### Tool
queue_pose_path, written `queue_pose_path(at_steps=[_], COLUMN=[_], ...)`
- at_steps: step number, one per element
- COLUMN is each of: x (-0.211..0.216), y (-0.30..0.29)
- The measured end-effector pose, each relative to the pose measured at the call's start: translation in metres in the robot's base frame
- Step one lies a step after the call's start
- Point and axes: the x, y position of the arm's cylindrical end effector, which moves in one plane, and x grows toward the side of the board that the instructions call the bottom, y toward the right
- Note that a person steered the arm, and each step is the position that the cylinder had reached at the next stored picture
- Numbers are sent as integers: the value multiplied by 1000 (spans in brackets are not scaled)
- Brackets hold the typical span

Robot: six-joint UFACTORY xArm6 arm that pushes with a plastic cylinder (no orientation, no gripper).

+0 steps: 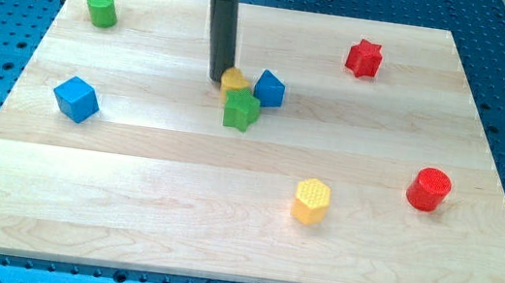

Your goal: Place the red circle vertically above the yellow heart

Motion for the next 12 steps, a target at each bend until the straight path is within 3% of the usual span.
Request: queue_pose_path(at_steps=[2, 5, 7, 8, 9, 11, 12], x=[-48, 32, 54, 73, 111, 114, 114], y=[31, 94, 273, 312, 314, 236, 239])
